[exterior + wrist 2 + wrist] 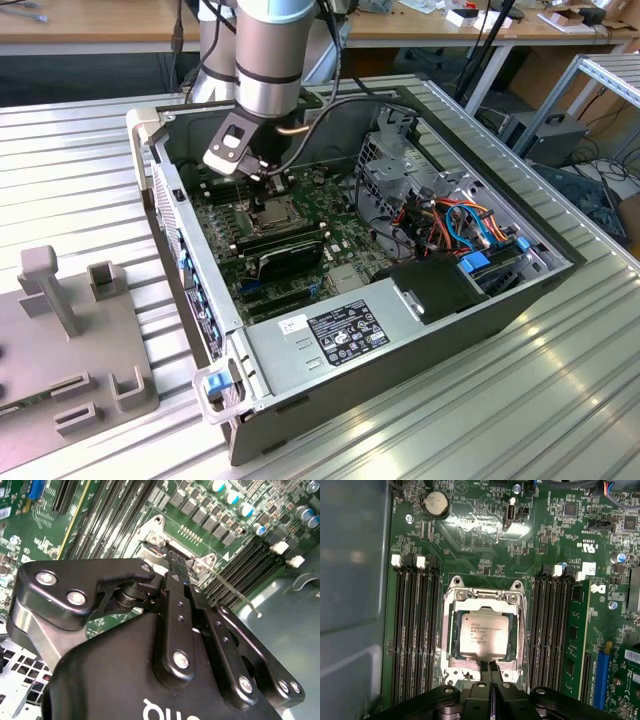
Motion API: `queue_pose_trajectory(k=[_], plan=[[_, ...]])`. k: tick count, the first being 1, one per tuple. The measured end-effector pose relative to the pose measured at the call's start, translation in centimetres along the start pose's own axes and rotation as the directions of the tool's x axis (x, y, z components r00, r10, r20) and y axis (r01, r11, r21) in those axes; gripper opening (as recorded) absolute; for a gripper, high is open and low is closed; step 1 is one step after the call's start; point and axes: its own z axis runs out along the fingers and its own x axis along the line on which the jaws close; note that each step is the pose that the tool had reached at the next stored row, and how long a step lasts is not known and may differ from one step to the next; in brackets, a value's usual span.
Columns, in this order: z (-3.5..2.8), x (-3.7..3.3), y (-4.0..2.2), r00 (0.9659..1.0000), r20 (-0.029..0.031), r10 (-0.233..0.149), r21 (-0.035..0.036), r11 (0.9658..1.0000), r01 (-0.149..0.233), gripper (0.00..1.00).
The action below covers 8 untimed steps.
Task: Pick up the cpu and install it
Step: 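Close the cpu cover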
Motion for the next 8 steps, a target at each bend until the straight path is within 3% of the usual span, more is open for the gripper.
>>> queue_pose_trajectory(k=[8], plan=[[0.47,0.05,-0.23,1.0000,-0.0003,0.000,-0.0004,1.0000,0.000,0.11]])
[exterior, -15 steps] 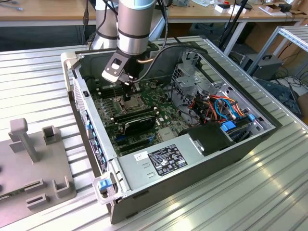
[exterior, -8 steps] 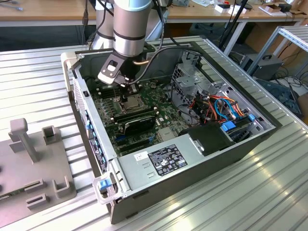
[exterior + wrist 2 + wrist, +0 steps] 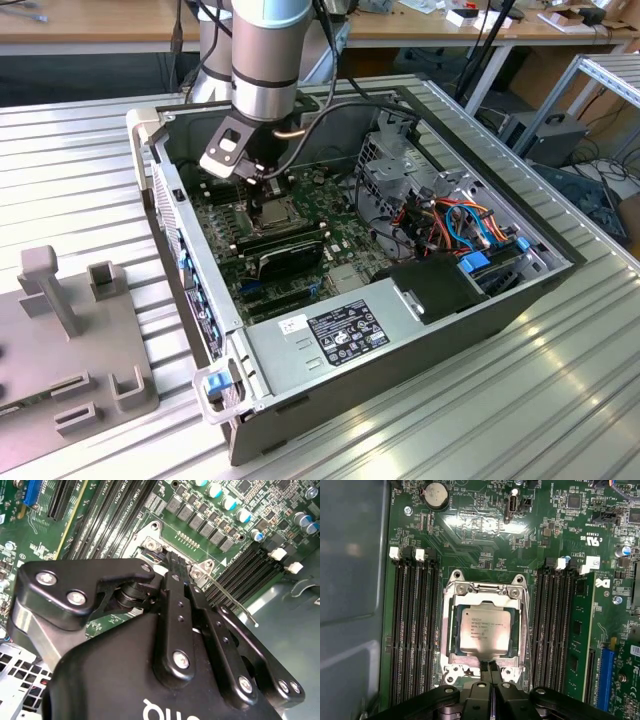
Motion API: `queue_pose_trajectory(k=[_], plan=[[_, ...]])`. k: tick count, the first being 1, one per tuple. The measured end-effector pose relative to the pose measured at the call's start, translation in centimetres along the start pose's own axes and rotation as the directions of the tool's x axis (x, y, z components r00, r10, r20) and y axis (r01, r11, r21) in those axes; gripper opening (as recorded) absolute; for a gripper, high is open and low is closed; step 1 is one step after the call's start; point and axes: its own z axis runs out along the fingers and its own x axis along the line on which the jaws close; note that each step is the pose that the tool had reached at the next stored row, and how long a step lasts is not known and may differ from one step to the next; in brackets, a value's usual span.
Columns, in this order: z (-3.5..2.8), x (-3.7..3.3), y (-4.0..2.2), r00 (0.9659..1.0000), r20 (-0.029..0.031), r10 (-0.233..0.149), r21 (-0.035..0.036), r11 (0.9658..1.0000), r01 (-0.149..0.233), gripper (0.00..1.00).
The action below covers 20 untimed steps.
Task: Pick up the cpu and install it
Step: 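Close the cpu cover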
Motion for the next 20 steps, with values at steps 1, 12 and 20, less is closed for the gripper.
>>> queue_pose_trajectory(k=[1,12,20], plan=[[0.17,0.00,-0.01,1.0000,0.0002,0.000,0.0003,1.0000,0.000,0.11],[0.53,0.02,-0.01,1.0000,0.0004,0.000,0.0002,1.0000,0.000,0.11],[0.72,0.02,-0.01,1.0000,0.0005,0.000,0.0003,1.0000,0.000,0.11]])
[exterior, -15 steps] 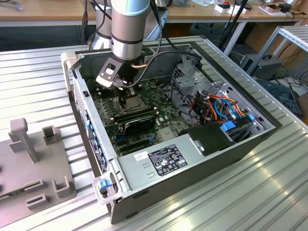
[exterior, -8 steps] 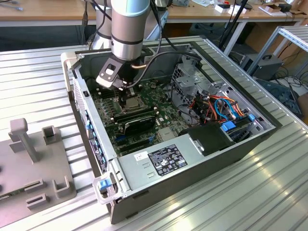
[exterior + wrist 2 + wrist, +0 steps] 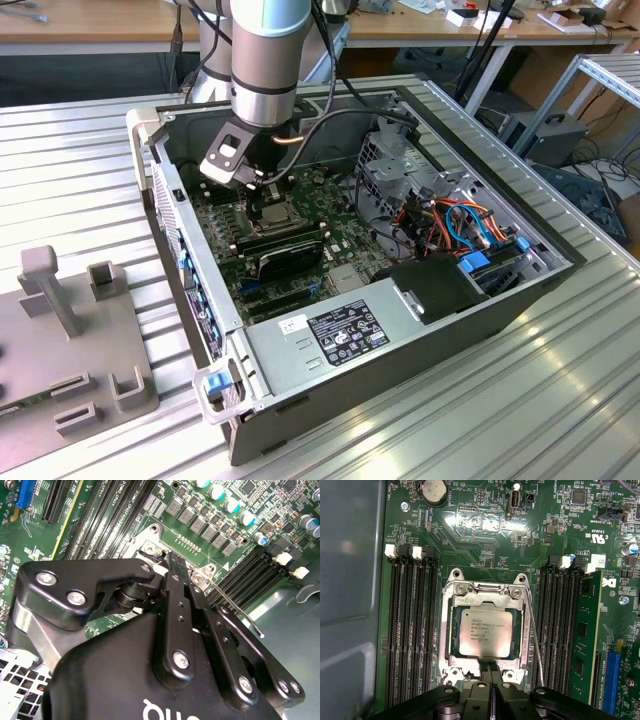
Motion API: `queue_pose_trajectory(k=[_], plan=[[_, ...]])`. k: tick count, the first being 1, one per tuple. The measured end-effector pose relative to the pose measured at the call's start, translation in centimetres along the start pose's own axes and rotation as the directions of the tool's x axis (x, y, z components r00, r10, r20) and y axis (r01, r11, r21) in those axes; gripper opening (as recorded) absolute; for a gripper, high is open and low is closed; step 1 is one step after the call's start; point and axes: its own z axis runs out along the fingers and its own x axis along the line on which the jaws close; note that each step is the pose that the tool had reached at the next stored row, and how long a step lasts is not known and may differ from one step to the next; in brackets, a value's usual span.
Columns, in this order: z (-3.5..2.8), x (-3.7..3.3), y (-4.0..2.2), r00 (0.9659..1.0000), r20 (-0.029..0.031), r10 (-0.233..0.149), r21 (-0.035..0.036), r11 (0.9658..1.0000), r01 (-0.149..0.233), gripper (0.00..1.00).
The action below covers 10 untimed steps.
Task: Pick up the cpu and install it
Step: 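Close the cpu cover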
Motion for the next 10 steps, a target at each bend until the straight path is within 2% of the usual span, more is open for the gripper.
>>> queue_pose_trajectory(k=[10], plan=[[0.37,0.01,-0.01,1.0000,0.0003,0.000,0.0002,1.0000,0.000,0.11]])
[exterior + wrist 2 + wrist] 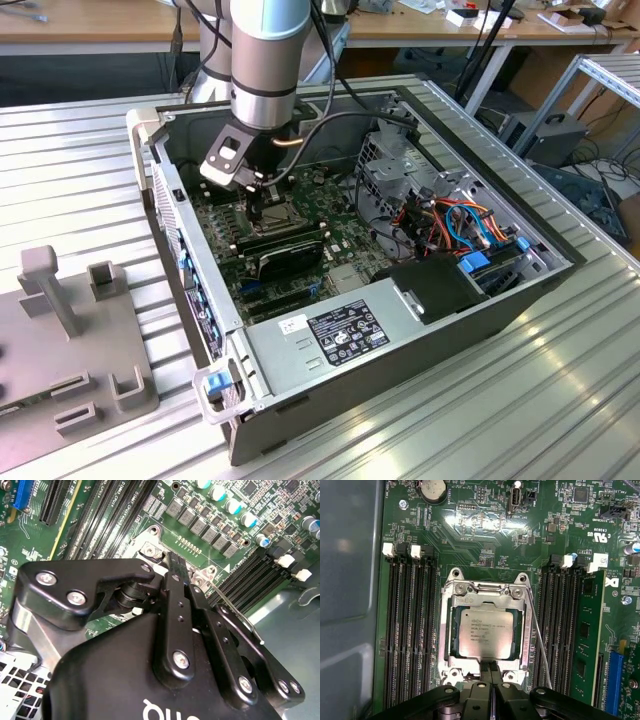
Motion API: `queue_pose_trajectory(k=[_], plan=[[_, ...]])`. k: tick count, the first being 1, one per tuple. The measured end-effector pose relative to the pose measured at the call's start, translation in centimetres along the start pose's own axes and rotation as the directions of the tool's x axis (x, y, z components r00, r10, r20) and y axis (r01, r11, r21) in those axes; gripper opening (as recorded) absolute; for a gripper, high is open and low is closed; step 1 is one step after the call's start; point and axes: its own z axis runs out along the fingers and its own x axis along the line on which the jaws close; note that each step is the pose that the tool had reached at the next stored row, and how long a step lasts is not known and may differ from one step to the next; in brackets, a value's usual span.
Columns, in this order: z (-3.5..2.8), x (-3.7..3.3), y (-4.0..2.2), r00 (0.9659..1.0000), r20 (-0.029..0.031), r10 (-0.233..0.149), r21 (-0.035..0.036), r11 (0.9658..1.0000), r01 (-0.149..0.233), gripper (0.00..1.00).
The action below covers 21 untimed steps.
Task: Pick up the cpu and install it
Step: 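Close the cpu cover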
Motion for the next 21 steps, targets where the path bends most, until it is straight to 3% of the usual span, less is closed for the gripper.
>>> queue_pose_trajectory(k=[16,21], plan=[[0.34,0.02,0.00,1.0000,-0.0002,0.000,-0.0001,1.0000,0.000,0.11],[0.15,0.02,0.01,1.0000,-0.0011,0.000,-0.0009,1.0000,0.000,0.11]])
